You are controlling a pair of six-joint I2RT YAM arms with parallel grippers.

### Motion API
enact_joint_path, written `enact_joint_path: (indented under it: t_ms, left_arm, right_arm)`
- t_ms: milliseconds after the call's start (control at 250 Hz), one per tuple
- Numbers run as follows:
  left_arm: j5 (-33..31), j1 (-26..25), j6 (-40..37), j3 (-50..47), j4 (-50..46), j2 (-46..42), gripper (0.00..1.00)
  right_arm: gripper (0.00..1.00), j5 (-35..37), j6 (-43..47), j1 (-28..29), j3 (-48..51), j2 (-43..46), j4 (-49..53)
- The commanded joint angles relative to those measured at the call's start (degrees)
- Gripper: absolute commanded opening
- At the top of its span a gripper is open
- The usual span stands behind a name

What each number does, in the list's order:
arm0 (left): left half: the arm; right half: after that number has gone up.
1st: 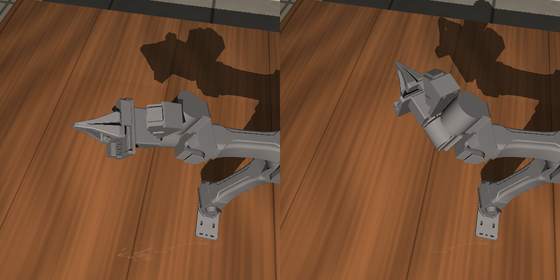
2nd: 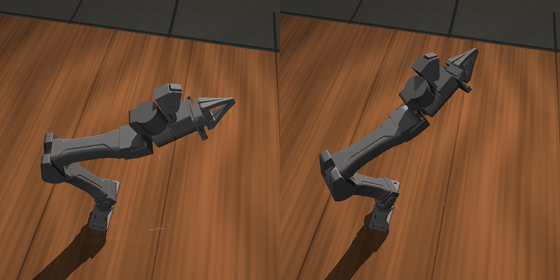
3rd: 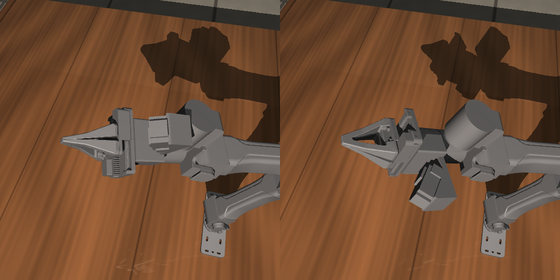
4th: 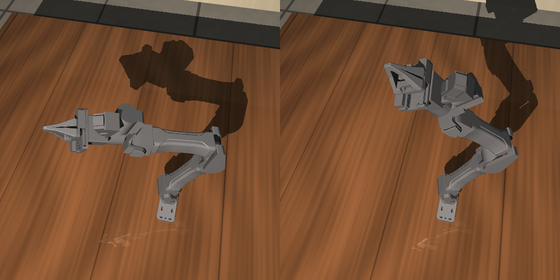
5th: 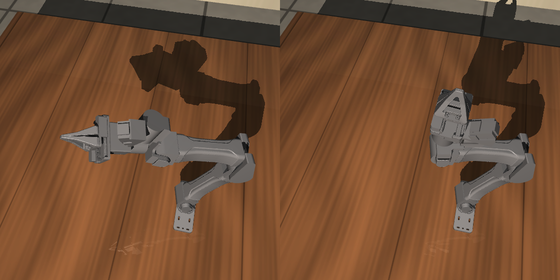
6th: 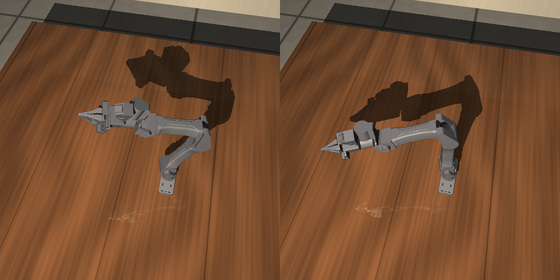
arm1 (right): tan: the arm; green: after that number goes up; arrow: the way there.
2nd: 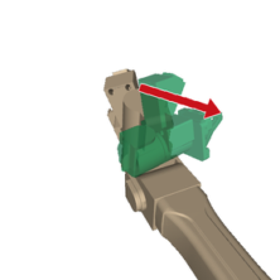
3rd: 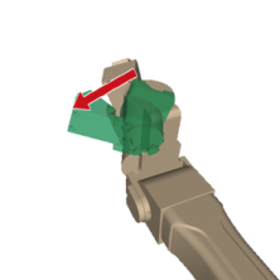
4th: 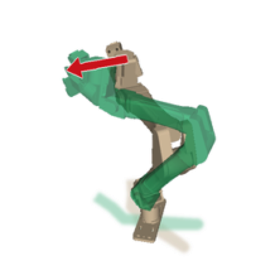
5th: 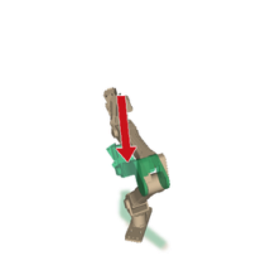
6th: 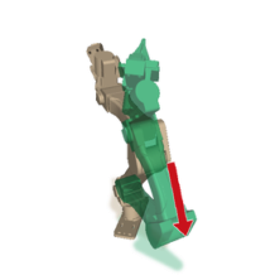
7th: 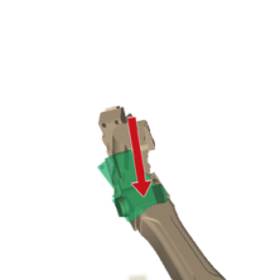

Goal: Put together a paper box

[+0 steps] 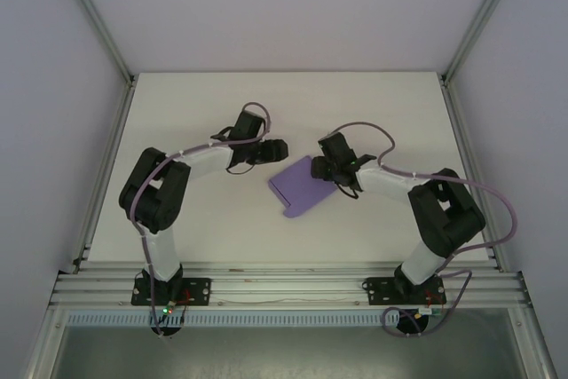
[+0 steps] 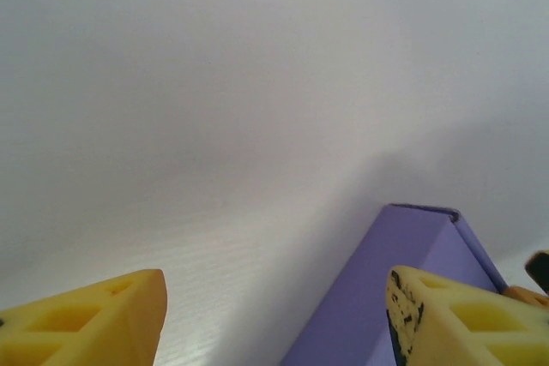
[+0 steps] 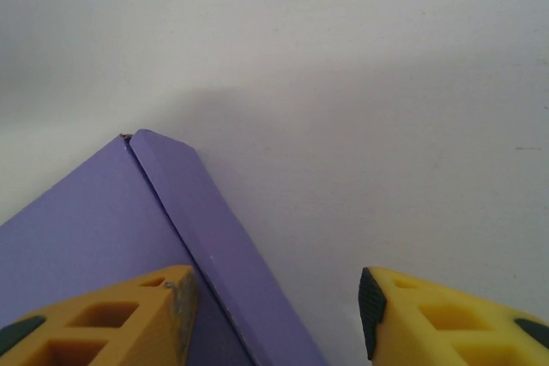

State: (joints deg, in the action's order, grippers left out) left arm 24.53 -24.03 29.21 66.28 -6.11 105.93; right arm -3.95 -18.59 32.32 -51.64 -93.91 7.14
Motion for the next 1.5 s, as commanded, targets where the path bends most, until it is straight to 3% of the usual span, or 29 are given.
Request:
enact_joint_path:
  t_ms: [0, 72, 200, 456, 736, 851, 1023, 1255, 1495]
  left_arm:
    - [-3.3, -0.2, -1.4, -0.7, -4.5, -6.4, 0.71]
    - [-4.5, -0.3, -0.3, -4.6, -5.4, -9.7, 0.72]
    - [-2.7, -1.0, 4.3, -15.1, -2.4, -16.5, 0.81]
    - [5.2, -5.0, 17.4, -25.9, 16.6, -17.0, 0.86]
    - [12.4, -4.4, 22.2, -26.8, 31.3, -8.5, 0.58]
    - [13.9, -2.3, 23.1, -29.6, 35.3, -7.4, 0.37]
    - [17.4, 1.0, 24.1, -33.1, 43.1, -4.6, 0.20]
    - [21.3, 2.9, 26.4, -36.4, 52.5, -1.3, 0.17]
    - [22.2, 3.2, 25.0, -35.7, 52.8, -0.3, 0.17]
  right_arm:
    - [0.51, 0.3, -3.0, 0.0, 1.8, -1.2, 0.7]
    - [0.49, 0.2, -3.8, 0.0, 2.0, -0.9, 0.6]
    - [0.48, 0.8, -6.4, 0.1, 3.4, 0.8, 0.4]
    - [0.45, 0.4, -11.4, 1.9, 5.8, 2.8, -1.9]
    - [0.46, -0.5, -12.7, 2.8, 8.0, 5.3, -4.0]
    - [0.54, -4.2, -11.3, 2.2, 8.5, 7.0, -4.7]
    - [0.69, -12.2, -10.9, -0.5, 9.4, 7.9, -7.2]
    - [0.80, -17.1, -10.9, -2.8, 10.0, 9.9, -6.9]
    - [0.79, -35.1, -16.0, -5.1, 12.2, 7.3, -15.7]
